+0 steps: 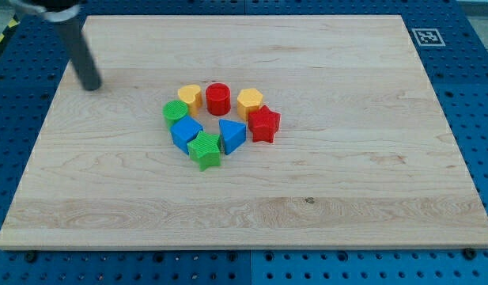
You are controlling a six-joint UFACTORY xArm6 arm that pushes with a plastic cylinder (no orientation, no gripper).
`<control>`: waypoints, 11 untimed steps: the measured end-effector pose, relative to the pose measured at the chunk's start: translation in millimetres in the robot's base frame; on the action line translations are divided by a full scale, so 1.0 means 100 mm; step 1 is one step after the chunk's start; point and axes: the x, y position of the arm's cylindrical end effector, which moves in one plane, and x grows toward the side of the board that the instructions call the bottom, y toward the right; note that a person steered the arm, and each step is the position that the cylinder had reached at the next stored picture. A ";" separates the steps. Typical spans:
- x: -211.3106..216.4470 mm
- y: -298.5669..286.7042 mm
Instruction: Slide the blue triangle right a bit
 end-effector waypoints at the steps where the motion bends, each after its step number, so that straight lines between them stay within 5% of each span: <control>1: 0.44 -0.07; 5: 0.85 2.35; 11: 1.23 2.72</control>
